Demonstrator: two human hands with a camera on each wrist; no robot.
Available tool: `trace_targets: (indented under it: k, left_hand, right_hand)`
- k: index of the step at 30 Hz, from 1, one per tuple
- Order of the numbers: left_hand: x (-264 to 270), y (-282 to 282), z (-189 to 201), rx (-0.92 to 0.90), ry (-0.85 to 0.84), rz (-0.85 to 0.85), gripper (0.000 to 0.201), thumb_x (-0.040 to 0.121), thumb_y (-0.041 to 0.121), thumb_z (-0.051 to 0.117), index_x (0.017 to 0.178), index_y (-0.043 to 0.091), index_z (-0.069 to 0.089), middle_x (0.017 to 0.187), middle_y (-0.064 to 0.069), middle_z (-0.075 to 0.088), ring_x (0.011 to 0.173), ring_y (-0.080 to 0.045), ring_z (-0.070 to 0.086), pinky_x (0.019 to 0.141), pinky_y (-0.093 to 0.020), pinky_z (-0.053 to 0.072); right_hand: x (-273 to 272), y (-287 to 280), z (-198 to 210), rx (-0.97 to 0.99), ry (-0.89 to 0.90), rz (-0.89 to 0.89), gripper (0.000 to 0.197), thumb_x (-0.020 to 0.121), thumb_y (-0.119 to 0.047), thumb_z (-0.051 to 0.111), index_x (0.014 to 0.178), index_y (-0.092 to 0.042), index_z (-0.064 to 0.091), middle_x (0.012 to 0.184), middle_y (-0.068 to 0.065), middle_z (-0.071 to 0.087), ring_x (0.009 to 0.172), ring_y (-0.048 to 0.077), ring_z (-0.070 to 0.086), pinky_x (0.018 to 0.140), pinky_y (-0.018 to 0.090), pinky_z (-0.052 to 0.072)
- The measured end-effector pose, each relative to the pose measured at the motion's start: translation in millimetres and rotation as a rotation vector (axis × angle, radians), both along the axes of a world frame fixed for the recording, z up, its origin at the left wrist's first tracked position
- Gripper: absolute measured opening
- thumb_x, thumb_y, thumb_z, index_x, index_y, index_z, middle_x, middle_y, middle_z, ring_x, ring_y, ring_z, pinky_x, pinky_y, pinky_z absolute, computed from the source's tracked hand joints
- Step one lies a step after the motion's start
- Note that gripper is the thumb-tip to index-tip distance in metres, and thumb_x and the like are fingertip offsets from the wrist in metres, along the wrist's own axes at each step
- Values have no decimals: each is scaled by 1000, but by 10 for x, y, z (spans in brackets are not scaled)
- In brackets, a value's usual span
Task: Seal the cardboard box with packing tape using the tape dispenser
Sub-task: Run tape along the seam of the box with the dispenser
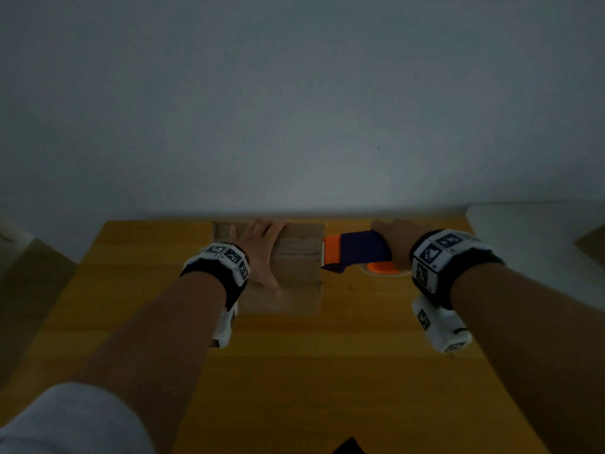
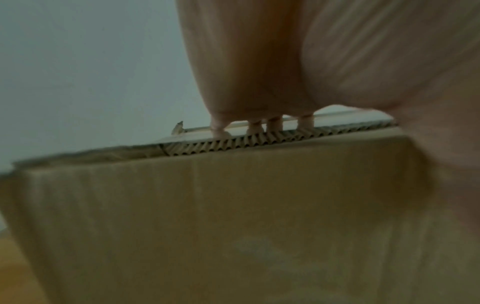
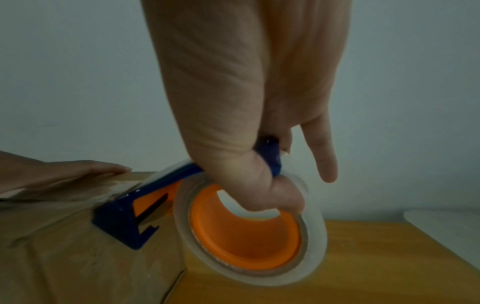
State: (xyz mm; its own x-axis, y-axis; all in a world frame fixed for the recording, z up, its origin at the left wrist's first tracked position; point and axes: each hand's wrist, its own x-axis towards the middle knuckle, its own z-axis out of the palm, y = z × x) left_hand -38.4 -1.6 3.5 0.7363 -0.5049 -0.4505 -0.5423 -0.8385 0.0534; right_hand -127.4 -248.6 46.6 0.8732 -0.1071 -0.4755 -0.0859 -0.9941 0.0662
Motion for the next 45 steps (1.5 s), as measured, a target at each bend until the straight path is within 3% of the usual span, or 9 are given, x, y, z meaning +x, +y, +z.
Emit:
trace_targets:
  k: [5, 10, 14, 19, 24, 27, 31, 36, 45]
  left_hand:
    - [76, 41, 31, -106, -5, 176, 108, 66, 83, 49, 150, 36, 0, 161, 2, -10, 148, -26, -10, 115, -63, 1]
    - [164, 442, -166, -233, -32, 490, 105, 70, 72, 58, 151, 31, 4, 160, -3, -7, 148, -32, 0, 117, -55, 16]
    - [248, 488, -115, -314, 3, 447, 80, 85, 54, 57, 150, 29, 17, 161, -6, 2, 147, -33, 8, 117, -53, 21]
    - [111, 195, -133, -125, -121, 358, 83, 78, 77, 39, 148, 36, 20, 161, 5, 1, 148, -27, -10, 115, -63, -1]
    - [24, -247, -17, -424, -139, 236, 41, 99, 17, 41, 140, 18, 44, 149, -9, 40, 141, -29, 29, 117, -44, 22]
    - [48, -471, 117, -357, 108, 24, 76, 81, 30, 68, 146, 23, 30, 149, -7, 39, 134, -29, 40, 110, -44, 36]
    - [-49, -646, 118, 92, 93, -164, 137, 46, 71, 77, 148, 40, -9, 160, -2, 0, 147, -37, 6, 108, -66, 25]
    - [-133, -687, 169, 88, 51, -133, 119, 53, 51, 81, 148, 35, 10, 153, -7, 15, 144, -36, 13, 103, -75, 19]
    - [152, -418, 739, -320, 66, -31, 112, 50, 30, 86, 142, 31, 22, 142, -5, 28, 125, -31, 45, 98, -50, 47]
  right_hand:
    - [-24, 4, -49, 4, -14, -33, 67, 81, -45, 68, 132, -13, 40, 119, 8, 61, 96, 26, 60, 81, 36, 50]
    - [-35, 22, -43, 41, -7, -70, 62, 82, -42, 67, 130, -13, 41, 117, 10, 62, 104, 28, 62, 88, 38, 51]
    - [-18, 64, 2, 22, 18, -70, 52, 86, -35, 65, 125, -10, 42, 113, 11, 63, 94, 25, 62, 84, 35, 51]
    - [-33, 56, -14, 66, -12, -84, 43, 84, -35, 65, 118, -16, 45, 96, 4, 63, 81, 22, 61, 78, 37, 54]
    - [-81, 90, -53, 104, -17, -136, 42, 87, -37, 61, 118, -13, 45, 91, 4, 58, 79, 23, 58, 69, 32, 46]
    - [-100, 79, -59, 102, -18, -138, 37, 88, -28, 61, 117, -13, 45, 88, 2, 55, 77, 22, 55, 72, 33, 48]
    - [-91, 100, -12, 86, -26, -125, 41, 86, -32, 63, 118, -14, 46, 89, 2, 57, 81, 22, 58, 78, 35, 52]
    - [-120, 104, 63, 94, -15, -115, 40, 88, -35, 61, 120, -15, 46, 97, 4, 60, 82, 22, 58, 75, 33, 50]
    - [70, 183, 657, 191, -280, -74, 61, 79, -53, 64, 129, -28, 40, 103, 2, 68, 81, 20, 63, 76, 35, 53]
